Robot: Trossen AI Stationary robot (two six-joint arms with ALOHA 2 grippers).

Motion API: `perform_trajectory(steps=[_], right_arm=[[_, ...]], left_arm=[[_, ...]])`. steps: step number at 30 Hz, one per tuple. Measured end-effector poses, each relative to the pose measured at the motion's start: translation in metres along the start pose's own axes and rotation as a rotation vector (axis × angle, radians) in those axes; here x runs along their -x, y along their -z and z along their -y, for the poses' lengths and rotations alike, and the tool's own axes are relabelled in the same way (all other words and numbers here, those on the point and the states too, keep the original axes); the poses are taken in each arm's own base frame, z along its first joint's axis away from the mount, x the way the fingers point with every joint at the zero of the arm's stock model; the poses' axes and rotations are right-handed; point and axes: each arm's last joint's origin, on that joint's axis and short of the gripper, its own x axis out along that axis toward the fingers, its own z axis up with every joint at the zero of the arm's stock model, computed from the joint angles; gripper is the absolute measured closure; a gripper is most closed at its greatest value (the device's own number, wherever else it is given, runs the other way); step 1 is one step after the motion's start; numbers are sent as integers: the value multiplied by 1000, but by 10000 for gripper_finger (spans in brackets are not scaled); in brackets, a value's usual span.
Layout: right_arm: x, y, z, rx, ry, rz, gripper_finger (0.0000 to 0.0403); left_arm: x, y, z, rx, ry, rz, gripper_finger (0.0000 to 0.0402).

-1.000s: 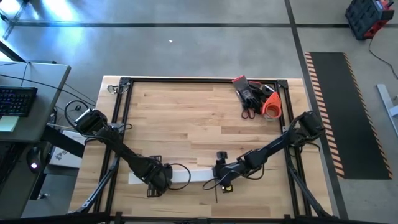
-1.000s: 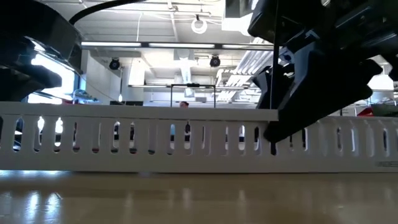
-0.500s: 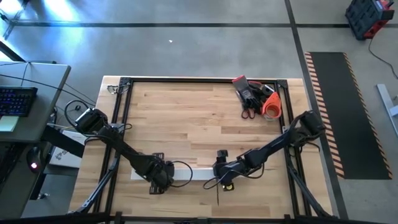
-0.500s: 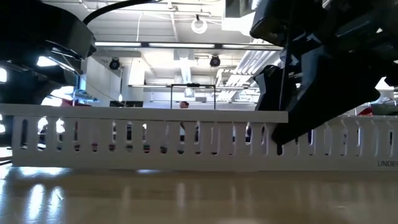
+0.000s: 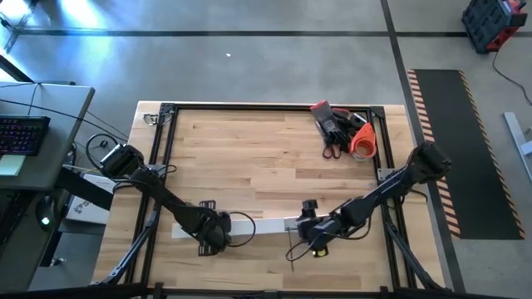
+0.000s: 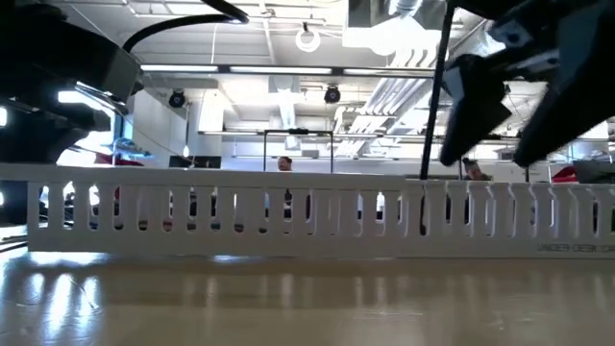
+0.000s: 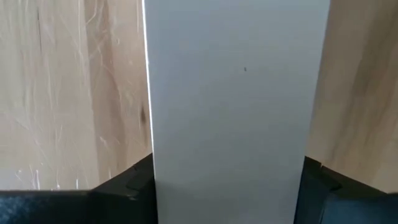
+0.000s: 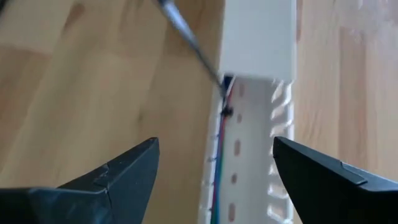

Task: Ziptie cables
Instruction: Close the white cable duct

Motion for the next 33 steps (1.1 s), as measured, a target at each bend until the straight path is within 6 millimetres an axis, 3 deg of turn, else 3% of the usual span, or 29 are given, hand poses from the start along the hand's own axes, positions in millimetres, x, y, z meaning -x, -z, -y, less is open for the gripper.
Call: perform_trajectory(steps=[11, 14, 18, 26, 33], right_arm=[[-25, 22, -6, -52, 86, -147, 101], [-34, 23, -7, -56, 71, -153, 118], [-41, 22, -9, -71, 32, -144, 181], [-41, 21, -11, -63, -7, -144, 383], [-43, 18, -5, -76, -39, -129, 399]], left_arm=[[0, -1, 1, -2, 11, 5, 197], [0, -3, 2, 0, 20, 34, 197], [0, -8, 4, -5, 45, 76, 197], [-1, -13, 2, 1, 71, 92, 198], [-19, -28, 1, 17, 142, 80, 201]])
